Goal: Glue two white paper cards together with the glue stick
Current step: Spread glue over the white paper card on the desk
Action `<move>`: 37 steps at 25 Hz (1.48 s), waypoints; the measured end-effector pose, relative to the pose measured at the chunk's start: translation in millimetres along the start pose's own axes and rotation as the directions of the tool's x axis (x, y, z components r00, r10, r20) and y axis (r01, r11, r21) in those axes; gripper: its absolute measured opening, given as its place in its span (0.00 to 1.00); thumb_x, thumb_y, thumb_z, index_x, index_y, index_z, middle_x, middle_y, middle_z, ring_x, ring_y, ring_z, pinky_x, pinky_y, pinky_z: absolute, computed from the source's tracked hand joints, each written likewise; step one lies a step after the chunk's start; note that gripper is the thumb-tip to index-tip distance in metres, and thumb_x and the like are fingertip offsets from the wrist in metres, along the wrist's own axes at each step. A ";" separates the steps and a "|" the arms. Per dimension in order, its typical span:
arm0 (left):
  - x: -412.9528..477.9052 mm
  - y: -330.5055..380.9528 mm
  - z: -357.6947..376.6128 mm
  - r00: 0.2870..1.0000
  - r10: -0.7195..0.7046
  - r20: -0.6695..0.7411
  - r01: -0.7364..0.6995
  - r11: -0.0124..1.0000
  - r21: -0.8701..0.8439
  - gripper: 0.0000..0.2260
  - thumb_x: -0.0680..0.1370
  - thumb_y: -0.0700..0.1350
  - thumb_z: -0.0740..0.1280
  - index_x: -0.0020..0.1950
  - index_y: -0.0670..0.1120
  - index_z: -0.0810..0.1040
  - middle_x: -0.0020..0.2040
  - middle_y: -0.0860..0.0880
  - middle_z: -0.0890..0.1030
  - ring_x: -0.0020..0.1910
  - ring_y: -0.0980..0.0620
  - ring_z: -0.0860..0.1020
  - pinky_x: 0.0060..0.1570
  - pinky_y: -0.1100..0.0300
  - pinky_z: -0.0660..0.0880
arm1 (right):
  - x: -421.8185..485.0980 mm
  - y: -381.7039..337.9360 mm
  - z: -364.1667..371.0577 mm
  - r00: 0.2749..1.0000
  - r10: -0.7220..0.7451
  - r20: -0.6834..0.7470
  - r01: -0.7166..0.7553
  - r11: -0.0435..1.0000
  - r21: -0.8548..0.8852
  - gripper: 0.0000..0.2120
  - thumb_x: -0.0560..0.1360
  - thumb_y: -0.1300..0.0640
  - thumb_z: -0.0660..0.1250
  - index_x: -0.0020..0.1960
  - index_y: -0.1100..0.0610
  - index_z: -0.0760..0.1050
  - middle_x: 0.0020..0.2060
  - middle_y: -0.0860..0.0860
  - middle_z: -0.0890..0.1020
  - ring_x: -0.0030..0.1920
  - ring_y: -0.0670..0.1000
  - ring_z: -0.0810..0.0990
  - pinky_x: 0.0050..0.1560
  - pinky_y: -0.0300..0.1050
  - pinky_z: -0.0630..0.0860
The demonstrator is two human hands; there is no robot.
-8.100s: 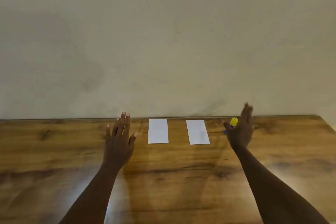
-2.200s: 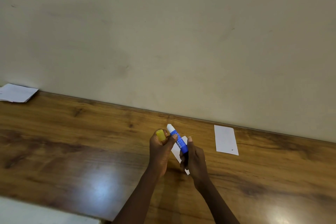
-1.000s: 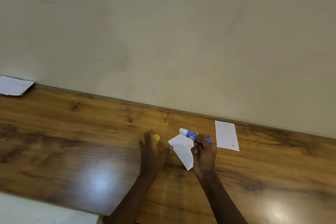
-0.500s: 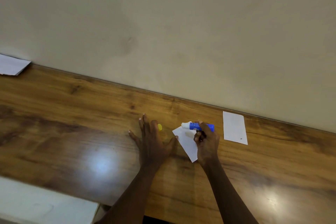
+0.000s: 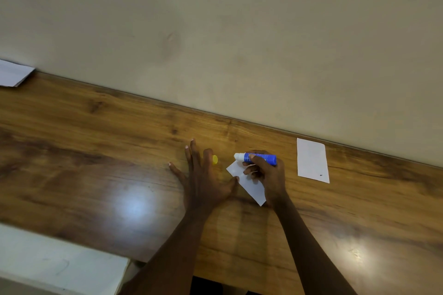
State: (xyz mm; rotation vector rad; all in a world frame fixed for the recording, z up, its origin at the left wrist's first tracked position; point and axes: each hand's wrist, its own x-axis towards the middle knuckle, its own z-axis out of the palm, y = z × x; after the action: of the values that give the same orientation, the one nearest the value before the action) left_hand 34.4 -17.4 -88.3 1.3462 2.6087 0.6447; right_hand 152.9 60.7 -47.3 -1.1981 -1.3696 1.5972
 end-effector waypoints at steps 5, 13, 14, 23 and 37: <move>-0.1 0.9 -1.9 1.000 0.011 0.024 -0.011 1.000 0.018 0.38 0.64 0.67 0.66 0.65 0.49 0.60 0.77 0.43 0.46 0.76 0.40 0.44 0.66 0.30 0.39 | 2.4 5.3 4.6 0.997 -0.055 -0.049 0.045 0.982 -0.183 0.07 0.69 0.66 0.68 0.46 0.68 0.75 0.31 0.54 0.77 0.27 0.43 0.75 0.30 0.32 0.73; -0.3 0.9 -3.8 0.999 0.022 0.032 -0.022 1.000 0.004 0.38 0.64 0.66 0.67 0.66 0.49 0.59 0.77 0.44 0.47 0.76 0.41 0.44 0.66 0.29 0.40 | -2.6 8.4 7.7 0.980 -0.164 0.114 0.188 0.950 -0.251 0.16 0.67 0.69 0.68 0.33 0.48 0.76 0.30 0.47 0.80 0.29 0.39 0.78 0.32 0.28 0.74; -0.3 0.8 -3.4 0.999 0.022 0.036 -0.022 1.000 0.008 0.38 0.64 0.66 0.67 0.66 0.49 0.59 0.77 0.44 0.46 0.76 0.42 0.44 0.66 0.29 0.40 | -2.9 8.1 7.8 0.977 -0.161 0.138 0.192 0.946 -0.259 0.15 0.67 0.68 0.69 0.33 0.48 0.76 0.30 0.48 0.80 0.29 0.39 0.79 0.32 0.28 0.74; -0.1 -0.4 -2.2 1.000 0.021 0.017 -0.021 1.000 -0.016 0.37 0.64 0.65 0.68 0.65 0.50 0.60 0.77 0.44 0.46 0.76 0.42 0.44 0.66 0.30 0.38 | 3.2 3.2 2.2 0.956 -0.252 0.151 0.293 0.840 -0.456 0.10 0.67 0.66 0.71 0.34 0.53 0.77 0.28 0.50 0.78 0.26 0.39 0.76 0.30 0.25 0.70; 1.0 -0.4 1.7 0.999 0.022 -0.026 -0.022 1.000 0.002 0.36 0.62 0.66 0.69 0.63 0.50 0.63 0.77 0.43 0.52 0.76 0.41 0.48 0.65 0.29 0.39 | 5.9 -0.2 -9.9 0.956 -0.259 -0.140 0.160 0.856 -0.492 0.15 0.72 0.63 0.66 0.58 0.62 0.73 0.47 0.56 0.80 0.40 0.52 0.78 0.44 0.34 0.73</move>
State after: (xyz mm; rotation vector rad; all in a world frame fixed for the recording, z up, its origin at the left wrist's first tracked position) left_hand 34.1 -16.3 -89.9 1.3779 2.6191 0.6681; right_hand 160.3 69.5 -48.4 -1.3880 -1.7489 0.9771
